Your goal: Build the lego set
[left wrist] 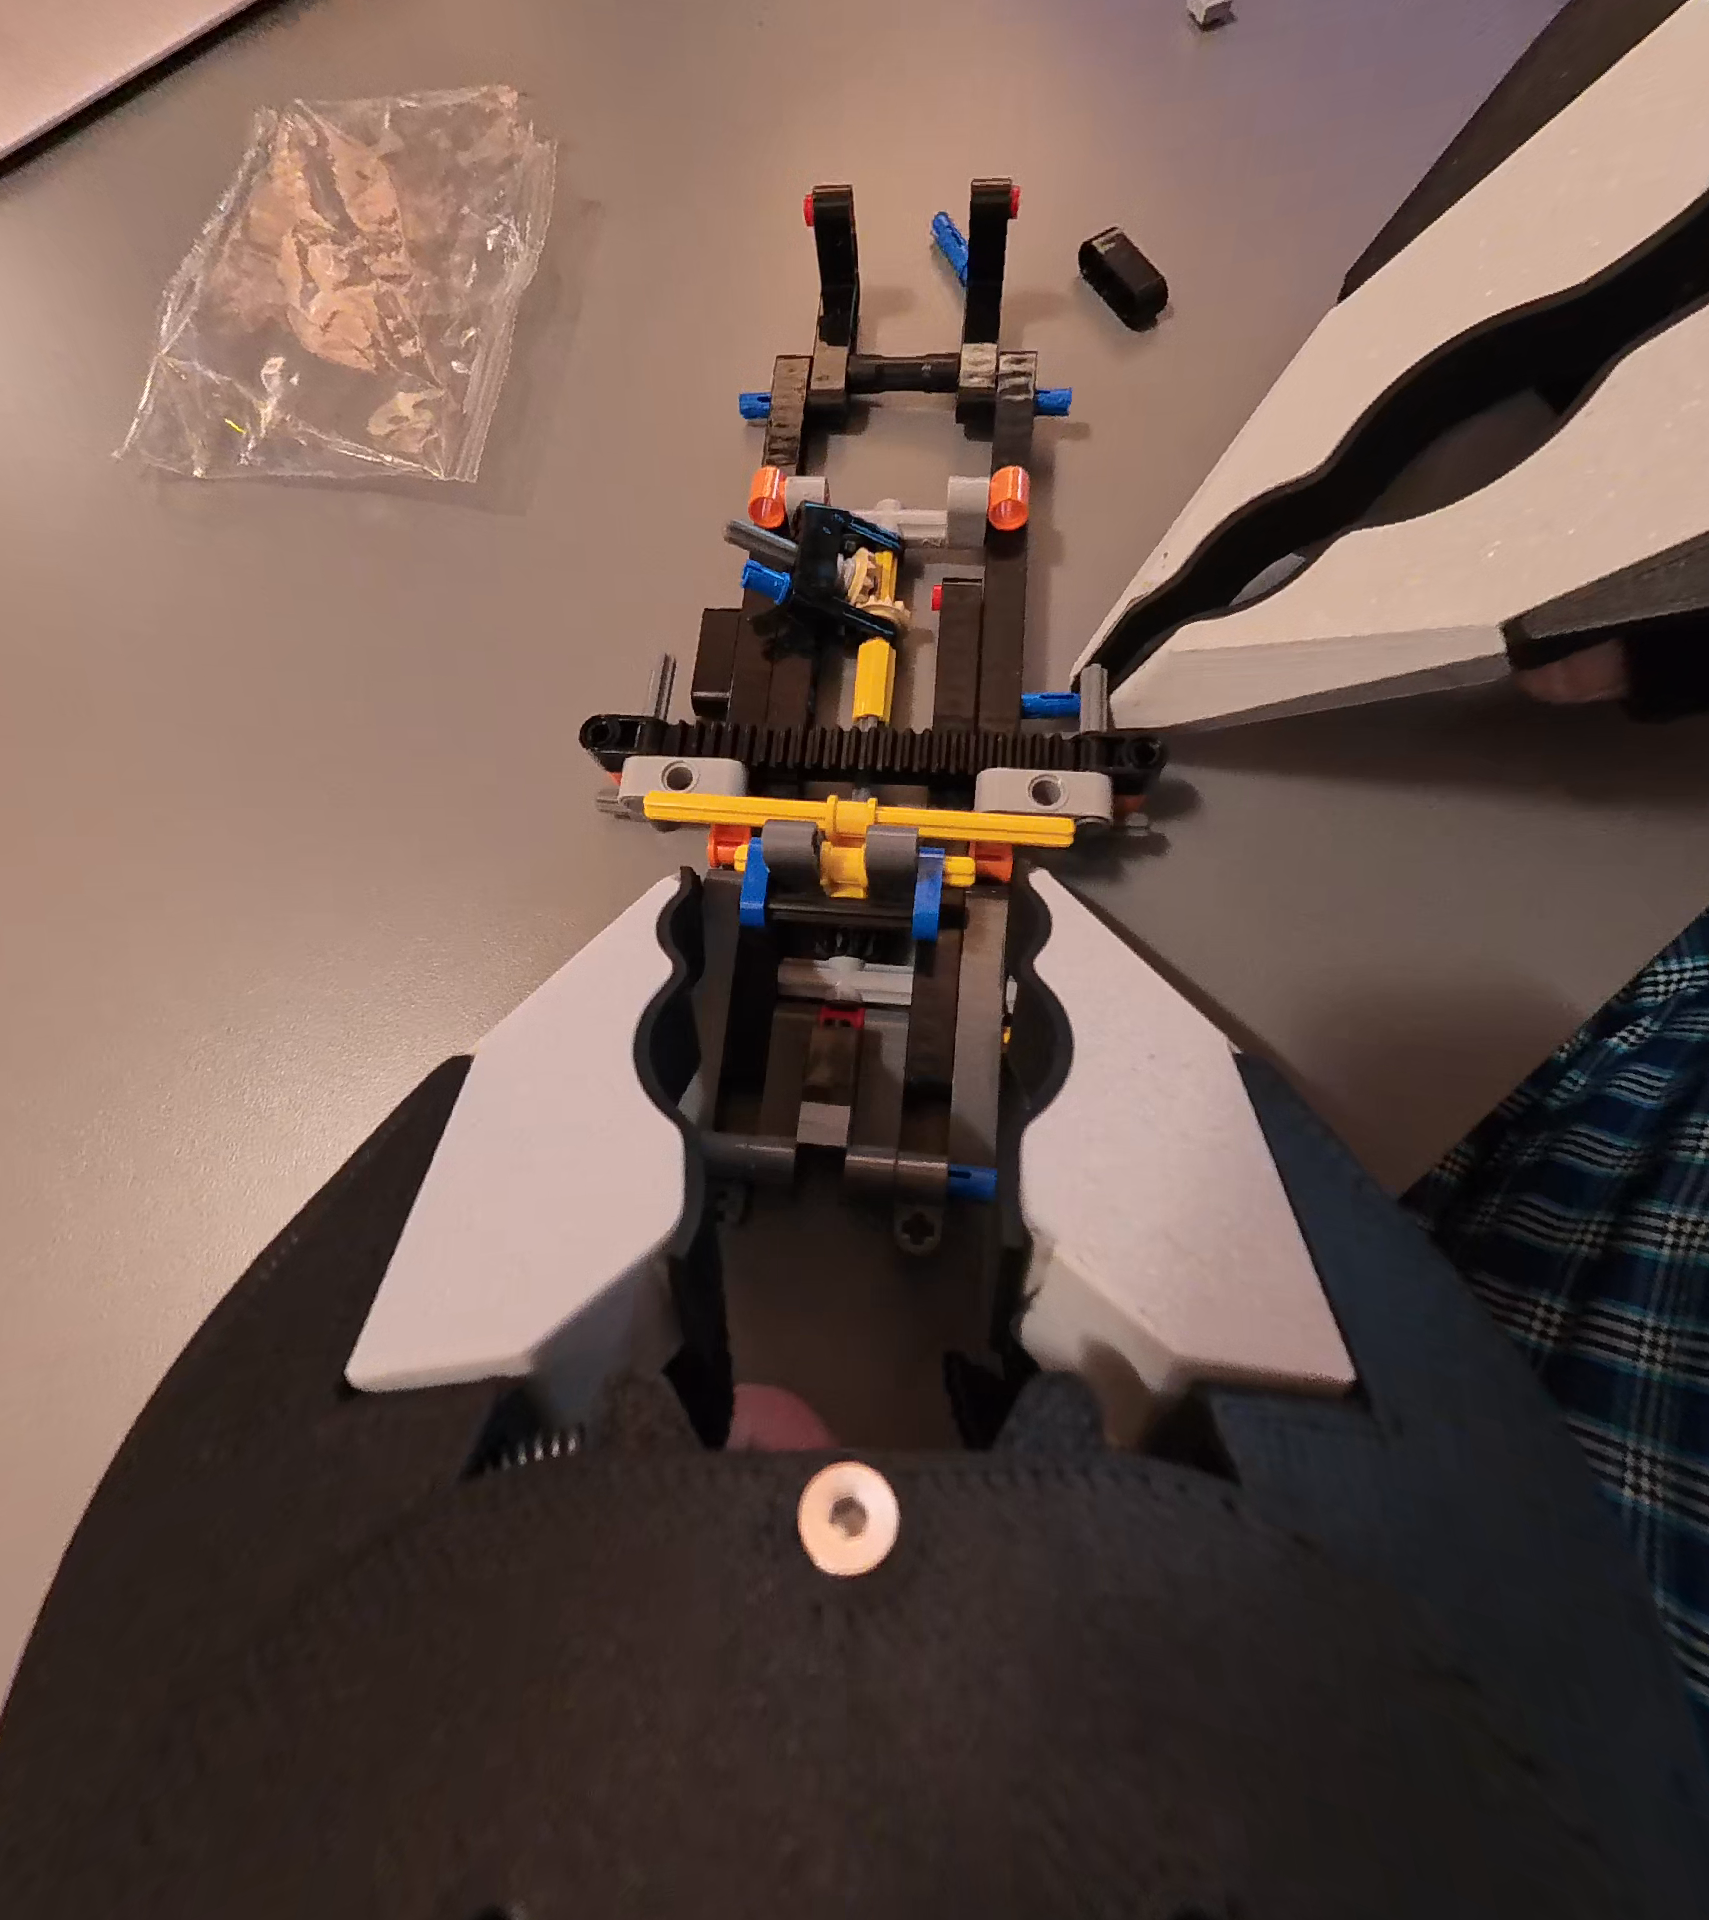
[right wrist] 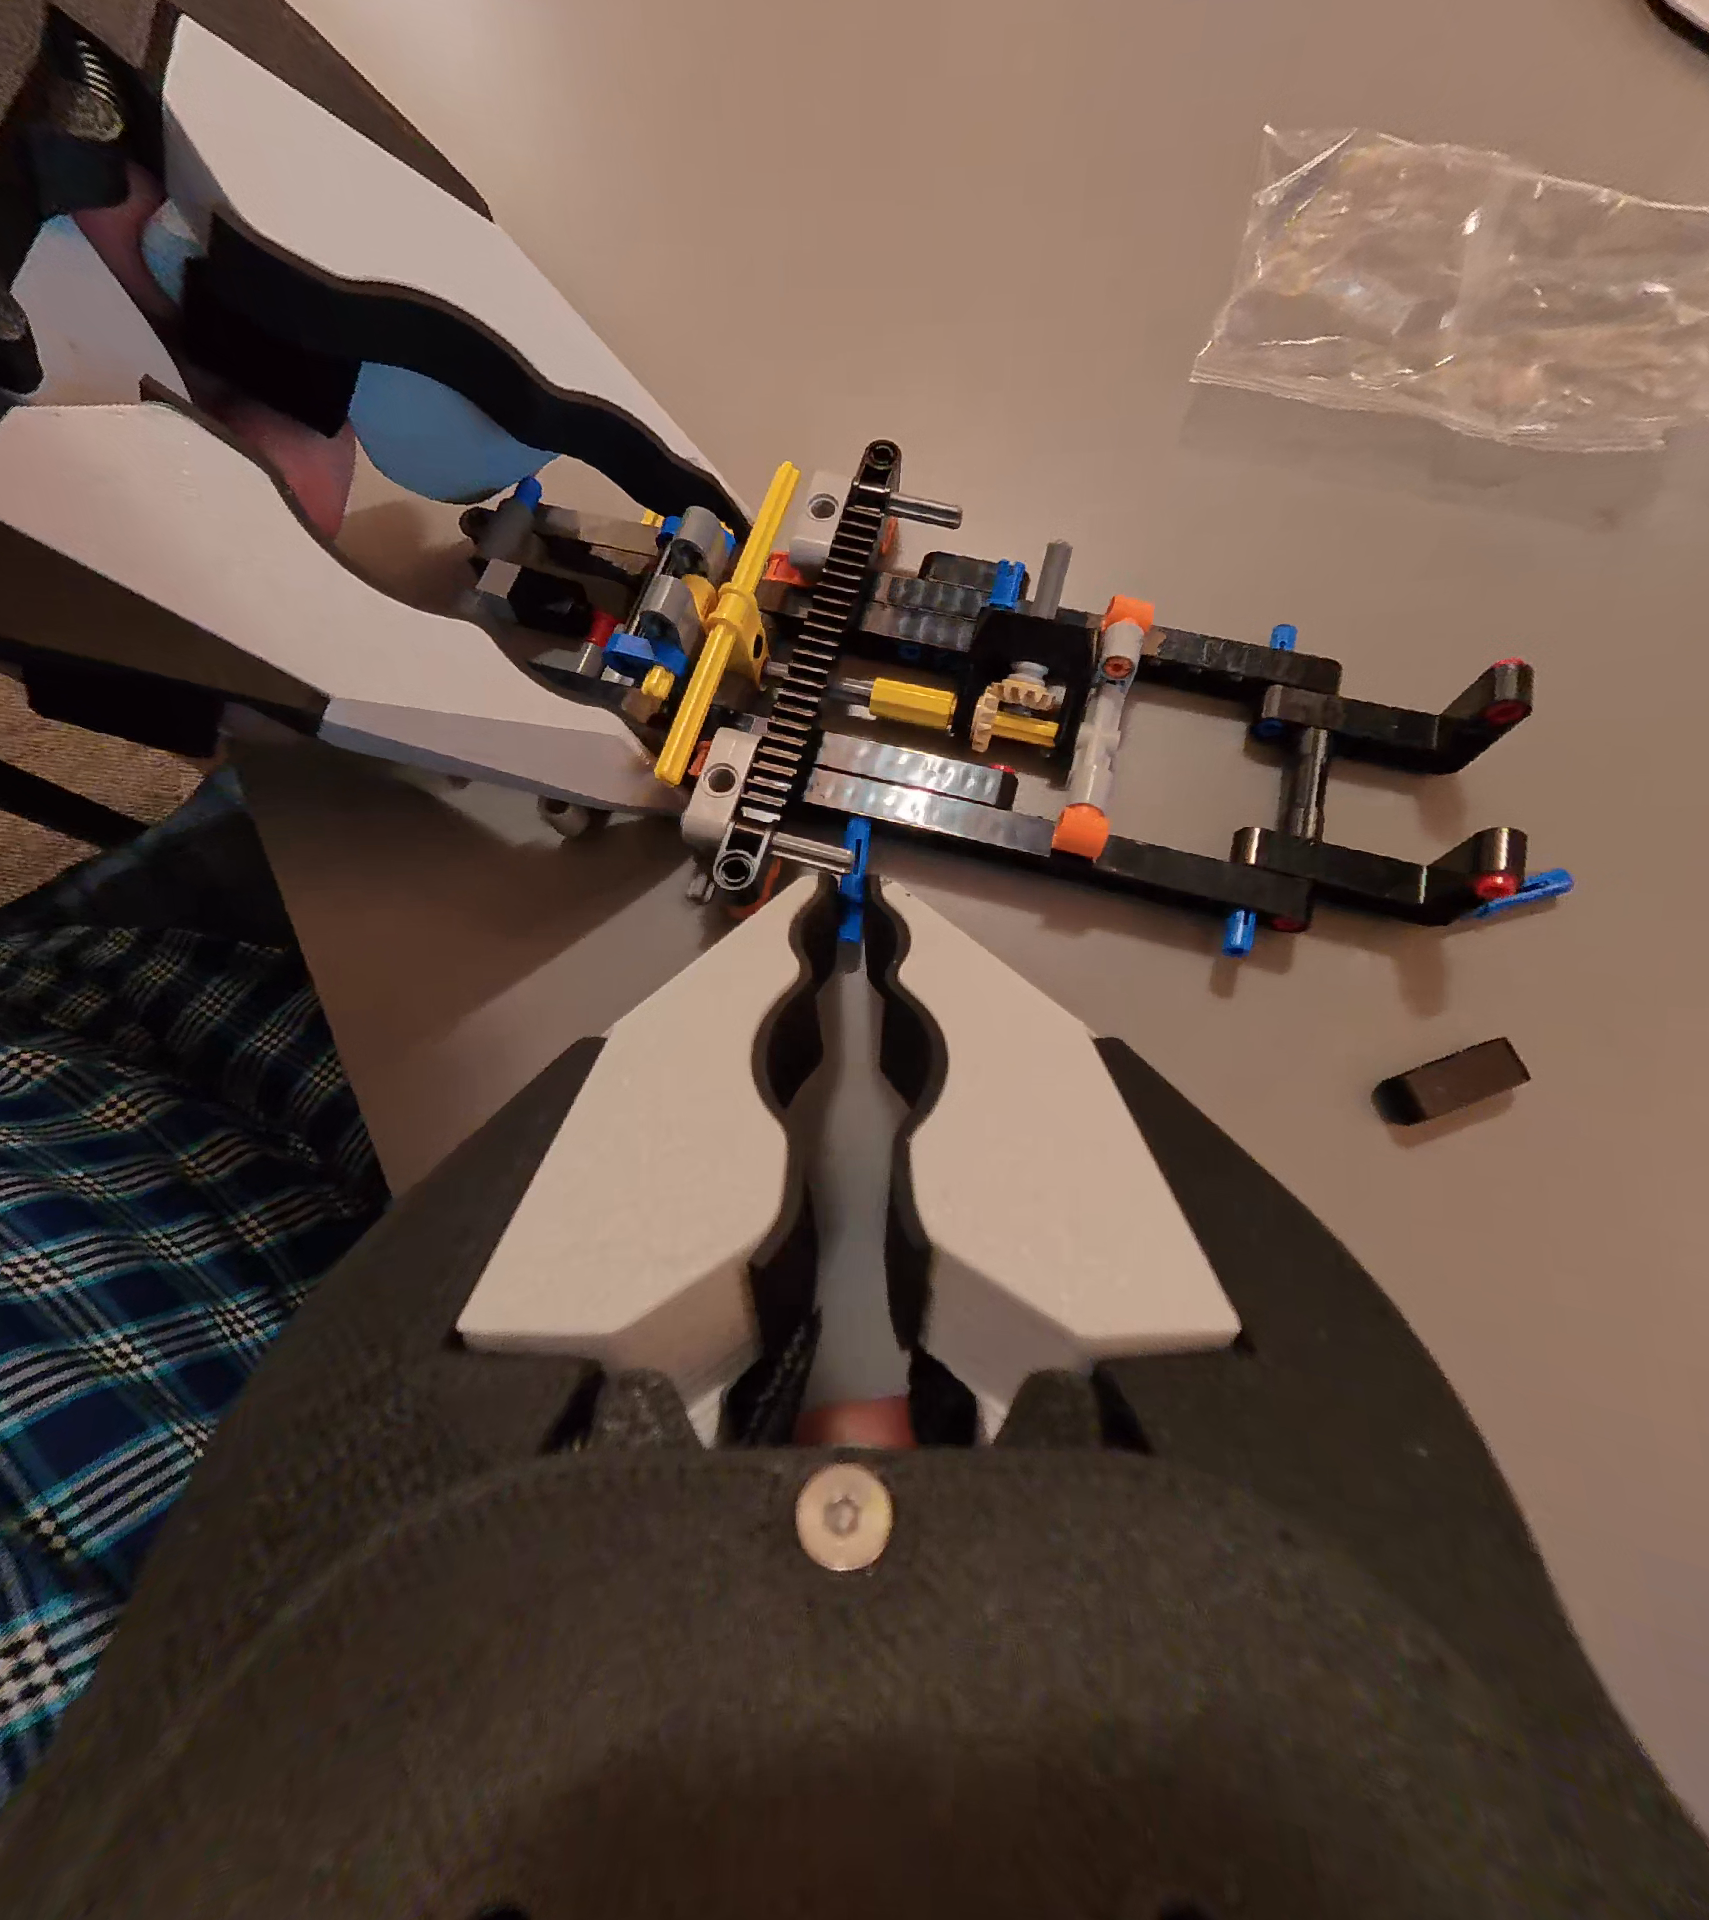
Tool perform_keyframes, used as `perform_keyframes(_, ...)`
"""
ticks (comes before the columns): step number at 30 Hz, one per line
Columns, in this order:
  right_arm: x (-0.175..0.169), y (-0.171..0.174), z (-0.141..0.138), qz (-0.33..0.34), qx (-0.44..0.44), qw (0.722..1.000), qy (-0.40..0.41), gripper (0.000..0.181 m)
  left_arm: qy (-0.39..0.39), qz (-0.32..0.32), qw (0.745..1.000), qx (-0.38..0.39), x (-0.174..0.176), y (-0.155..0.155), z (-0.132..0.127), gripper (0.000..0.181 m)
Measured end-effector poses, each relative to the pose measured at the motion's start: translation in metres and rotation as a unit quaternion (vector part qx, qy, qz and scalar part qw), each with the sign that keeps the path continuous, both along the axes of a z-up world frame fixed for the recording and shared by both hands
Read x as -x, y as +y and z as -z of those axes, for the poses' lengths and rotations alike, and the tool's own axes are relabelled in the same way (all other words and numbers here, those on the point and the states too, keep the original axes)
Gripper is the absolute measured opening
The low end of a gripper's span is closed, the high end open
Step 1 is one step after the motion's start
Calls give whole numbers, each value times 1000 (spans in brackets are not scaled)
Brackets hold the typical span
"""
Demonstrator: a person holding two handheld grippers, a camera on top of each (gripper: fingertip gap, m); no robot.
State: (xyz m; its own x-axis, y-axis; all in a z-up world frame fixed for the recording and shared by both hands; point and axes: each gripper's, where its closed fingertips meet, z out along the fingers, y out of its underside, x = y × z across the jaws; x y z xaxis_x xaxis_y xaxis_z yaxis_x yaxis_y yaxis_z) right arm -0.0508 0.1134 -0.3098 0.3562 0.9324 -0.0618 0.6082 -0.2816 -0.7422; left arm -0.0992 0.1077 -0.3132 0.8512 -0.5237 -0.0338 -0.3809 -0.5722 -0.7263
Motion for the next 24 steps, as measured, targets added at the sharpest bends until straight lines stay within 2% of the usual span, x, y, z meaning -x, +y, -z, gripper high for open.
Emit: perform_keyframes(24, 0, 5, 1, 17, -74, 997, -30, 1, 13, -10, 1000, -9, -1, 0, 0, 56)
